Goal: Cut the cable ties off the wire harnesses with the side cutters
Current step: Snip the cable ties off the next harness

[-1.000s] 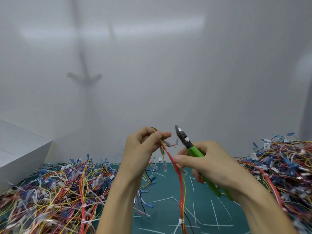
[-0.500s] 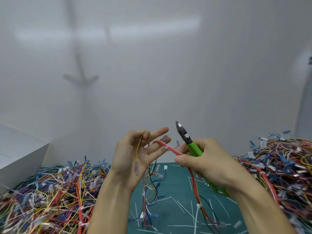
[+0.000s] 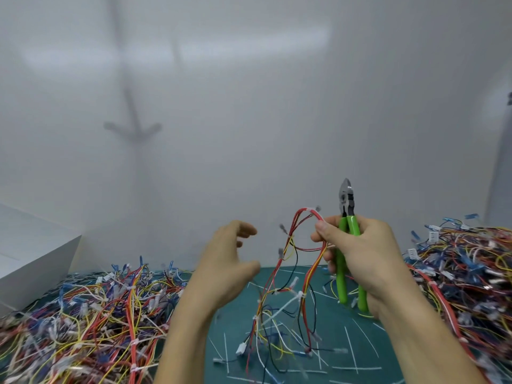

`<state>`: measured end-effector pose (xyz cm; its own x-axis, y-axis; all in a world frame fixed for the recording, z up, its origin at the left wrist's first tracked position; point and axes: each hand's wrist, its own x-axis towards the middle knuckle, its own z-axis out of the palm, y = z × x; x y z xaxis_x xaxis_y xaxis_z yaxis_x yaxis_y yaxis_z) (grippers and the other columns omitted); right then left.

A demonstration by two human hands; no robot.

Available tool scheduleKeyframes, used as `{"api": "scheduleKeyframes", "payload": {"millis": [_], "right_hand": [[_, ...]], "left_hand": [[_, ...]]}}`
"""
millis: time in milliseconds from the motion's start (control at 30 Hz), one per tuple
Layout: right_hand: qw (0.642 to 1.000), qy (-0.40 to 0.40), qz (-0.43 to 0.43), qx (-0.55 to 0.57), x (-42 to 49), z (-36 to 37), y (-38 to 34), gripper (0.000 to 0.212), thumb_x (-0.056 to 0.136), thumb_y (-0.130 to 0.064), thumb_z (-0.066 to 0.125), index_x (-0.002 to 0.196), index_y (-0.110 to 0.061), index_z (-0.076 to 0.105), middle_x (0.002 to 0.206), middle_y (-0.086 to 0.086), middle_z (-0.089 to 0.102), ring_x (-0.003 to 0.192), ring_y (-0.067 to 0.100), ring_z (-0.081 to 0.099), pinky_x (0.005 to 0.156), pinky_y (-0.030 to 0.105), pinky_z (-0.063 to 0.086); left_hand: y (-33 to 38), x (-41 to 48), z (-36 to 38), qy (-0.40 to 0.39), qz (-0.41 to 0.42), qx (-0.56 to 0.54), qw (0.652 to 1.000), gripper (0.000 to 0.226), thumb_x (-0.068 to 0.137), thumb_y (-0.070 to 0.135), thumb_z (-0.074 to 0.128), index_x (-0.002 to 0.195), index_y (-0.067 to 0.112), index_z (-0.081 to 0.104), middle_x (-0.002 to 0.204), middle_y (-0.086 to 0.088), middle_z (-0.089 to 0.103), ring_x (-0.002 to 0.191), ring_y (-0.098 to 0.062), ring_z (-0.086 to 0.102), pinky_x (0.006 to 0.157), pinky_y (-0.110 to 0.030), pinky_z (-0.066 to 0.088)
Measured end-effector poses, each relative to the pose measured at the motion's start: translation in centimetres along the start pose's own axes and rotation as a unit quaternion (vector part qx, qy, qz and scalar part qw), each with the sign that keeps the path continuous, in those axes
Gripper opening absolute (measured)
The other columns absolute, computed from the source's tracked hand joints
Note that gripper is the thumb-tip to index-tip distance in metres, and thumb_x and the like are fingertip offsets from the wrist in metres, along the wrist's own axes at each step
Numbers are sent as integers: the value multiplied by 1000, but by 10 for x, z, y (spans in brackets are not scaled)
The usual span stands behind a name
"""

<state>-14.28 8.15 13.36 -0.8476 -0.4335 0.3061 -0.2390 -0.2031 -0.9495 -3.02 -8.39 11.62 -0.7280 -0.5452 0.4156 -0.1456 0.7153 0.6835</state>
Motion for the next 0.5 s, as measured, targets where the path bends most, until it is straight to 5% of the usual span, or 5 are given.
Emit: {"api": "scheduleKeyframes", "payload": {"millis": [133,300,400,500], "right_hand": [[999,4,6,33,0,0,0,11,93,-12,66,83,-9,67,66,1,72,46,8,55,44,25,50],[998,14,9,59,1,0,1,16,96,-14,63,81,-7,65,62,-1,70,46,8,57,44,25,51],[997,18,18,71,3,-1,1,16,97,-15,61,87,-2,64,60,-2,69,46,9,59,43,24,52],[996,21,32,77,5,-2,4,16,98,-15,60,86,-5,63,61,-1,70,48,11,64,44,26,52]], "left_hand": [[14,-6,-4,-133,84,-96,983,30,71,19,72,100,26,70,112,14,69,114,0,59,100,-19,44],[12,-13,0,-296,21,-163,941,24,87,-4,65,108,7,70,115,-10,72,109,-18,67,99,-29,50],[12,-14,1,-299,19,-182,936,10,92,7,65,100,8,71,108,-5,75,109,-17,68,100,-28,50],[12,-13,0,-257,7,-244,935,10,96,10,60,93,5,68,93,-12,74,92,-25,71,94,-41,54]]}}
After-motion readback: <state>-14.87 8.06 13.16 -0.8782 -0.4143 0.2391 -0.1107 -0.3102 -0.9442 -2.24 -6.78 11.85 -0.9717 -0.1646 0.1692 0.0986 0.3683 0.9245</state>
